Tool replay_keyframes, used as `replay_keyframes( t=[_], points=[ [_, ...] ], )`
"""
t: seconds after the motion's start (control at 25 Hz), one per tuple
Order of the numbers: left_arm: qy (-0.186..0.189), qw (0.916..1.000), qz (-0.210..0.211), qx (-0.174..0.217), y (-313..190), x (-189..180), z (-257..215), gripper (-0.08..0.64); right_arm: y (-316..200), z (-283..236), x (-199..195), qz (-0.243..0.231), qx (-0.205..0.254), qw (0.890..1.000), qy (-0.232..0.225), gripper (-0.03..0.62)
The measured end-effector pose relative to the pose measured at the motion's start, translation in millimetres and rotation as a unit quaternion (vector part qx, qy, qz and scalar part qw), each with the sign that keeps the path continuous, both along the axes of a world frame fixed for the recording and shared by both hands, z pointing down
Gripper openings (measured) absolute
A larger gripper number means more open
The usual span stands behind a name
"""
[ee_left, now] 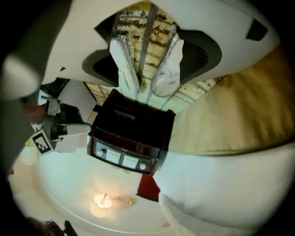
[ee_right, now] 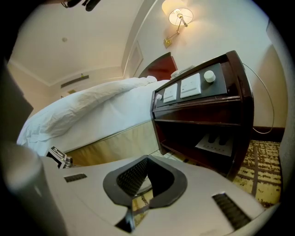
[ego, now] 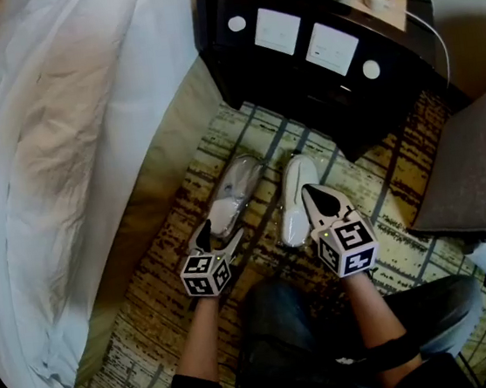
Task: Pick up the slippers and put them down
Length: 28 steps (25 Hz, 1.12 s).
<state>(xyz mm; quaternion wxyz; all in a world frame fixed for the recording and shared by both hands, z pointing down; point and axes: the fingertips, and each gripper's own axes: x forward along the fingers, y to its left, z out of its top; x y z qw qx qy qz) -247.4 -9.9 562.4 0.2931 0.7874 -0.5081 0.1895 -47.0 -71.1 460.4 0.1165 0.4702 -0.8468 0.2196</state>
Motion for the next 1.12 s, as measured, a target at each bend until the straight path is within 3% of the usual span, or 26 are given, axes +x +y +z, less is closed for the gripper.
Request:
replay_keyframes(
  t=[0.2, 0.28, 0.6, 1.12],
  points=[
    [0.001, 0.997, 0.02, 0.075, -5, 13, -76, 0.295, 2, -20, -6, -0.018, 0.01, 1.0, 0.007, 0.012],
    [-0.002, 0.9952, 0.013, 0.097, -5, 12, -100, 0.211, 2, -23, -2, -0.019, 0.011, 1.0, 0.013, 0.012],
    [-0.023, 0.9898, 0.002, 0.14, -2, 10, -153, 0.02, 17, -56, 20, -0.017, 0.028, 0.999, 0.03, 0.012],
    [-0.021, 0.9836, 0.023, 0.178, 2, 40, -193, 0.001, 59, -90, 79, 0.044, 0.056, 0.997, 0.032, 0.012]
  ],
)
